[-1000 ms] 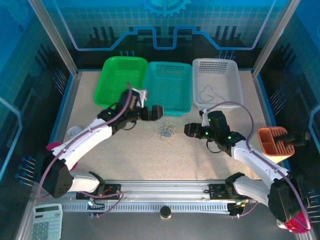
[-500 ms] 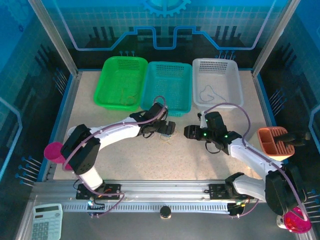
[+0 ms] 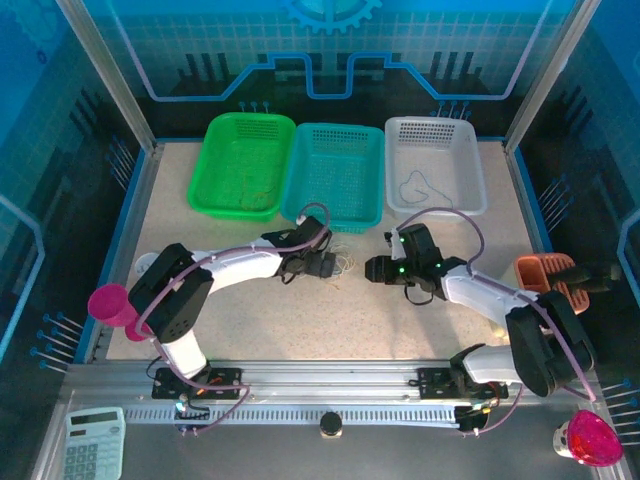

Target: Untangle the cables

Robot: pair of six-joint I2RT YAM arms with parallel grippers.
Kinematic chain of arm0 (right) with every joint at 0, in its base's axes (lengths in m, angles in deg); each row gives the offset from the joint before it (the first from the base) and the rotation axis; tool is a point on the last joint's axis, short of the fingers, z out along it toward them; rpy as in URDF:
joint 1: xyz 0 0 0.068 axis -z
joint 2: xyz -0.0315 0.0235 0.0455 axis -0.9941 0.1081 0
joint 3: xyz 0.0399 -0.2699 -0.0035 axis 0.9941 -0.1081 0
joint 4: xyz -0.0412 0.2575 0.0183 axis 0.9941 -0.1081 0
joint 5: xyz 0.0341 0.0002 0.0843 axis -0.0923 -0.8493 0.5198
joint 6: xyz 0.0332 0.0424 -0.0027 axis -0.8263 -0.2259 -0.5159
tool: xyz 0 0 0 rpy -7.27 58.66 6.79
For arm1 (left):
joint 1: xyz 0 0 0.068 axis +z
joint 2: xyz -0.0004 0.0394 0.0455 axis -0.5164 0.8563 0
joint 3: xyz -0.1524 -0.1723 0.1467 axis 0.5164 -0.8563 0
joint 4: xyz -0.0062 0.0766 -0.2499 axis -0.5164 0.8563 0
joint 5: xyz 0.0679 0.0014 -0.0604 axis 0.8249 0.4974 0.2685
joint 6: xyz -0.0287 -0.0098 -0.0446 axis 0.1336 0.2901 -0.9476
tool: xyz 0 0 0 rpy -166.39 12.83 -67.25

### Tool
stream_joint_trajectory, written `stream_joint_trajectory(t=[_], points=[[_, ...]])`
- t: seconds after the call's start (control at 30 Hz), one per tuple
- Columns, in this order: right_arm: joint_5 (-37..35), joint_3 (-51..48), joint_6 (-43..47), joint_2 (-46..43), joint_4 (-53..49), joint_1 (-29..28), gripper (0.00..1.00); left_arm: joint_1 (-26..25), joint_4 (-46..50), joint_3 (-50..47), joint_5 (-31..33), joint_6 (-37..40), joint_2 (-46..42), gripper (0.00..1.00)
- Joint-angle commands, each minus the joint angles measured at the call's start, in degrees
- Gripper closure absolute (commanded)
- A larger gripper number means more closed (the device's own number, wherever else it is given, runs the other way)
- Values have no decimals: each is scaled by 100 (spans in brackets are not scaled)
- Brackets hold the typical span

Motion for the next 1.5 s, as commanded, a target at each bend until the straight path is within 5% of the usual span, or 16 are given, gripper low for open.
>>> stream_joint_trajectory(t=[0.0, 0.4, 0.83, 1.2, 1.47], points=[[86, 253, 112, 191, 211, -104, 54, 173, 208, -364, -32, -308, -238, 1], [-61, 661, 183, 942, 326, -464, 58, 349, 99, -778, -311, -511, -1013, 1], [-85, 869, 187, 1030, 311, -623, 55, 699, -293, -966, -1478, -1272, -2208, 1], [-607, 1884, 617, 1524, -135, -1051, 30, 1182, -1067, -1749, -2010, -2139, -2879, 1], [-1523, 2712, 859, 2433, -521, -1539, 27, 1505, -1290, -2003, -2205, -2608, -3359, 1]])
